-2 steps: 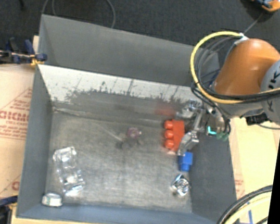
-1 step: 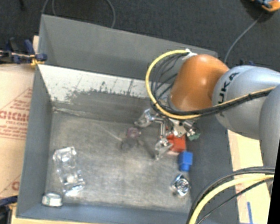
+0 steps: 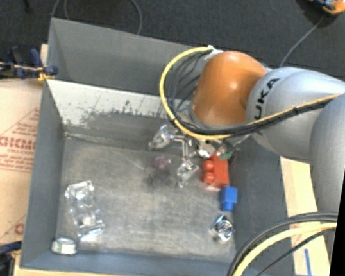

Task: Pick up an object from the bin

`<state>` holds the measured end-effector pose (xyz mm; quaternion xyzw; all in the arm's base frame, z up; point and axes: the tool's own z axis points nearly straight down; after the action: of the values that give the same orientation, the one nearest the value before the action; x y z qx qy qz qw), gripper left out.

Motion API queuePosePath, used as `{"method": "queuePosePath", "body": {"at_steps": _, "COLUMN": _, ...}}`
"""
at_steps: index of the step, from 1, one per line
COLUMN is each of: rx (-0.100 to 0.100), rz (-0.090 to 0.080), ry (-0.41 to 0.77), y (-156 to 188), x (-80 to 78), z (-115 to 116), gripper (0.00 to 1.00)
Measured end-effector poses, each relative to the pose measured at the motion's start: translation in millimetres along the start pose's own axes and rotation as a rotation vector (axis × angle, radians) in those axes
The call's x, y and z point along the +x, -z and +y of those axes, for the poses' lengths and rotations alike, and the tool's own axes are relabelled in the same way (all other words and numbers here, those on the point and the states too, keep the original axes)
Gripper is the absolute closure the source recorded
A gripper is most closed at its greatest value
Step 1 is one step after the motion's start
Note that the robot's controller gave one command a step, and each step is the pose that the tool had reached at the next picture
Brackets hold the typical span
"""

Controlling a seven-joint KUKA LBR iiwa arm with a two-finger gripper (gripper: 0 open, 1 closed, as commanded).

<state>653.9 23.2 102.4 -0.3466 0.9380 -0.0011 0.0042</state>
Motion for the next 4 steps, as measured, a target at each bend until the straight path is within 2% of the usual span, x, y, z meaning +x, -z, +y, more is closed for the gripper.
{"method": "queuePosePath", "body": {"at_steps": 1, "rx": 0.001, "rz": 0.000, "ry": 0.012, "y": -1, "x": 4.3, "z": -7, "gripper": 0.00}}
{"method": "queuePosePath", "body": {"at_steps": 2, "rx": -0.003, "rz": -0.002, "ry": 0.011, "y": -29, "x": 0.7, "z": -6, "gripper": 0.00}}
{"method": "queuePosePath", "body": {"at_steps": 3, "rx": -0.002, "rz": -0.004, "ry": 0.008, "y": -26, "x": -1.3, "z": -8, "gripper": 0.00}}
{"method": "queuePosePath", "body": {"at_steps": 4, "rx": 0.000, "rz": -0.007, "ry": 0.007, "y": -24, "x": -2.3, "z": -8, "gripper": 1.00}}
